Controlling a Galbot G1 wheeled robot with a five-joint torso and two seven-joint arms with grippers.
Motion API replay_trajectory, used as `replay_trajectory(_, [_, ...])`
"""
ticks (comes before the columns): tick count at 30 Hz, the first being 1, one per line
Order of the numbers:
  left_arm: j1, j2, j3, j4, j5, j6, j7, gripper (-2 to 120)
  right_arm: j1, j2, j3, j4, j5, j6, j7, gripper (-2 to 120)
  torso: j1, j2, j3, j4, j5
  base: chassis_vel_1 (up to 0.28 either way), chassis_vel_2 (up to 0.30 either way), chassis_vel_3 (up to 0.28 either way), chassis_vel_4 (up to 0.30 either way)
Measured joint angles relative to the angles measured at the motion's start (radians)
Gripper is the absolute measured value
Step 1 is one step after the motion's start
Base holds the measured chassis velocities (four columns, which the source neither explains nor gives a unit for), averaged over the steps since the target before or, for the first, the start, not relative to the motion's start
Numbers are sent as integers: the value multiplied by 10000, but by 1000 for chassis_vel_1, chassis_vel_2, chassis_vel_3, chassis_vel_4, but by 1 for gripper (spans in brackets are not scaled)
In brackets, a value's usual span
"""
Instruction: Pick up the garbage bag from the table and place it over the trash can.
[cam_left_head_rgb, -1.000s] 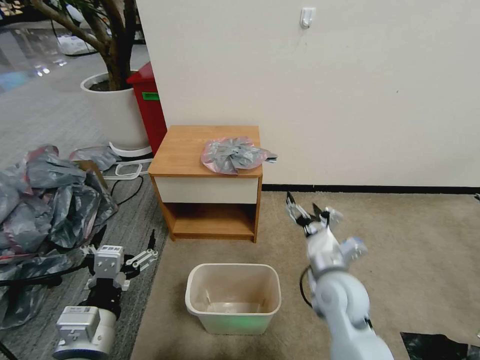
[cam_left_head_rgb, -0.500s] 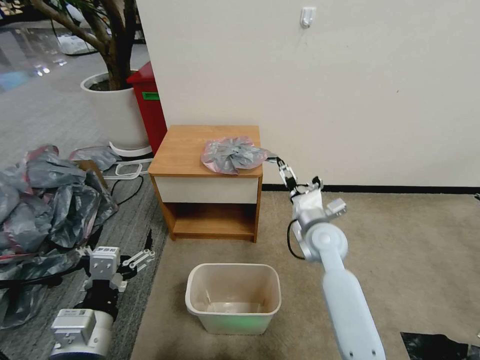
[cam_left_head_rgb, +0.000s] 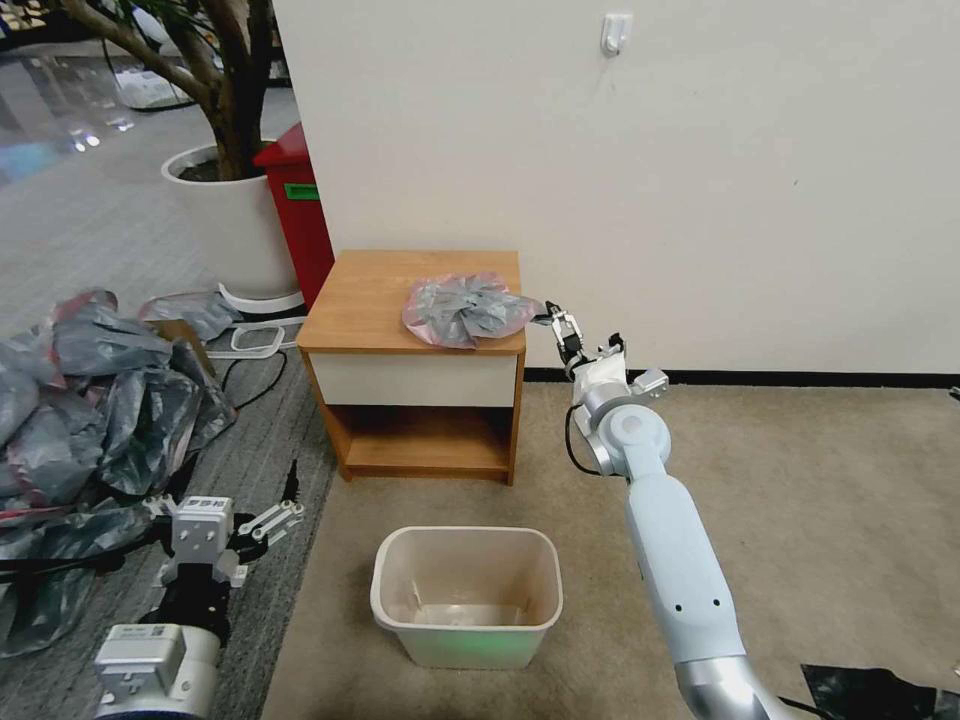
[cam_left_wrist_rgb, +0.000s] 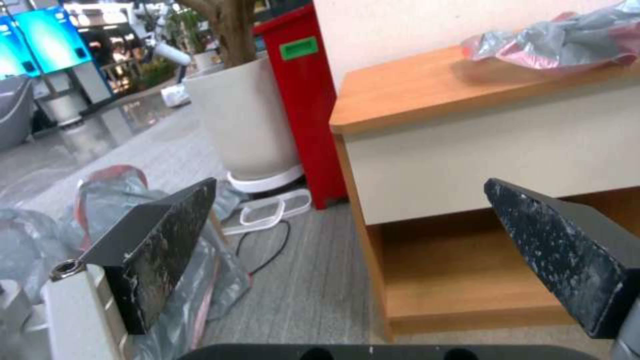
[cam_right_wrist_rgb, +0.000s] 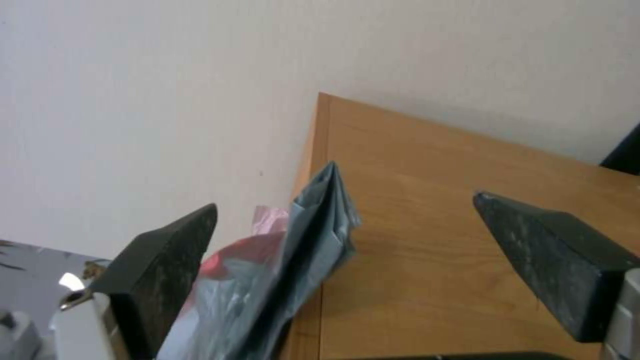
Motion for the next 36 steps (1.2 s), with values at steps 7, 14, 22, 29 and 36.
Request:
replay_trajectory(7, [33,-2,16,0,71,-10,19,100,157,-42,-41,-293,199,4,-285,76,0,0,0,0,0,0,0,0,0])
replay_trajectory(14, [-7,-15,65,1,223,-50,29,100,233,-28,-48,-314,620,-29,-302,53,1,0,0,0,0,0,0,0,0])
replay_trajectory(22, [-20,-41,65,4,264,-93,31,100,281,12,-141,-308,913,-118,-296,17,0,0,0,0,0,0,0,0,0])
replay_trajectory(29, [-33,-76,76,8,283,-99,31,100,272,1,-160,-223,912,-120,-245,0,0,0,-1,0,0,0,0,0,0])
replay_trajectory(36, [-53,-102,118,13,329,-154,31,100,-114,-68,-154,654,1071,-159,349,0,0,0,-1,3,-1,0,0,0,0])
